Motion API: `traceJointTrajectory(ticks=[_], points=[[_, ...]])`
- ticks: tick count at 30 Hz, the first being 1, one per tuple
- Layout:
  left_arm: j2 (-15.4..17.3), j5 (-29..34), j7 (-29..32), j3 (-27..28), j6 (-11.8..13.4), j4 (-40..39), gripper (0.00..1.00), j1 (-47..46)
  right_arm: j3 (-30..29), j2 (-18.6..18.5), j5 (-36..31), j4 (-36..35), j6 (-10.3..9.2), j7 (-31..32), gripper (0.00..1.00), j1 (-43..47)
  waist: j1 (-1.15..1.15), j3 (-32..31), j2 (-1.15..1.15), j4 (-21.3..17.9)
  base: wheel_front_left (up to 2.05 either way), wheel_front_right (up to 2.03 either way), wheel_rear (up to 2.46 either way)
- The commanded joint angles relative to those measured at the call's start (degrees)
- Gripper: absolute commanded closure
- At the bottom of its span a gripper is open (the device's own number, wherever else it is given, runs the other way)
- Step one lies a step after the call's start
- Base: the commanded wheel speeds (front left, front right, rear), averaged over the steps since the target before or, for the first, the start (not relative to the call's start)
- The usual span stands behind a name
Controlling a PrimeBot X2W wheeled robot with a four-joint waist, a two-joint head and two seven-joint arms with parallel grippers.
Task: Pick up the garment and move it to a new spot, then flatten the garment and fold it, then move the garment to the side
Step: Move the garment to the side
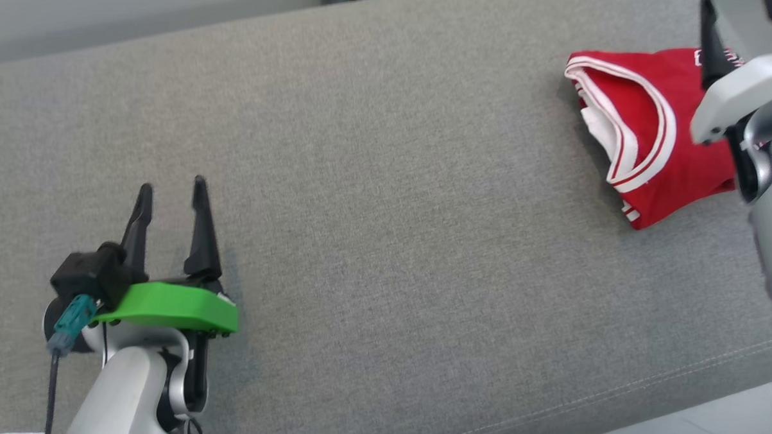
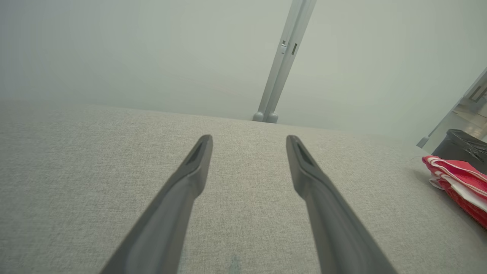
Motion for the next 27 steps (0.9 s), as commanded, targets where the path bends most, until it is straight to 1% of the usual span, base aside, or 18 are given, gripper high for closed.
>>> traceJointTrajectory(ticks=[1, 7, 9, 12, 18, 27], points=[[0.35, -0.25, -0.53, 1.03, 0.35, 0.62, 0.00, 1.31, 0.77, 0.64, 1.86, -1.72, -0.08, -0.15, 0.00, 2.42, 0.00, -4.78, 0.00, -0.82, 0.00, 0.00, 0.00], [-0.17, -1.41, -1.32, 4.38, -0.68, 1.83, 0.00, 5.38, 3.05, 2.42, 7.00, -8.26, -0.08, -0.16, 0.00, 10.73, 0.00, -8.41, 0.00, -0.79, 0.00, 0.00, 0.00], [-0.24, -0.88, -1.45, 5.31, -0.76, 1.99, 0.00, 6.75, 2.88, 2.75, 7.69, -10.42, -0.08, -0.16, 0.00, 13.64, 0.00, -9.33, 0.00, -0.46, 0.00, 0.00, 0.00], [-0.24, 0.13, -1.47, 6.07, -1.27, 2.11, 0.00, 8.66, 2.47, 4.31, 8.19, -14.49, -0.07, -0.16, 0.00, 18.50, 0.00, -10.38, 0.00, 0.05, 0.00, 0.00, 0.00], [-0.56, 1.68, -1.43, 6.38, -2.61, 3.00, 0.00, 11.80, 0.96, 7.41, 6.38, -23.78, -0.07, 0.65, 0.00, 27.61, 0.00, -11.69, 0.00, 1.67, 0.00, 0.00, 0.00], [-2.14, 2.48, -1.44, 6.74, -3.51, 3.96, 0.00, 14.15, -4.66, 13.12, 1.63, -36.00, -0.07, 2.75, 0.00, 39.04, 0.00, -13.01, 0.00, 4.97, 0.00, 0.00, 0.00]])
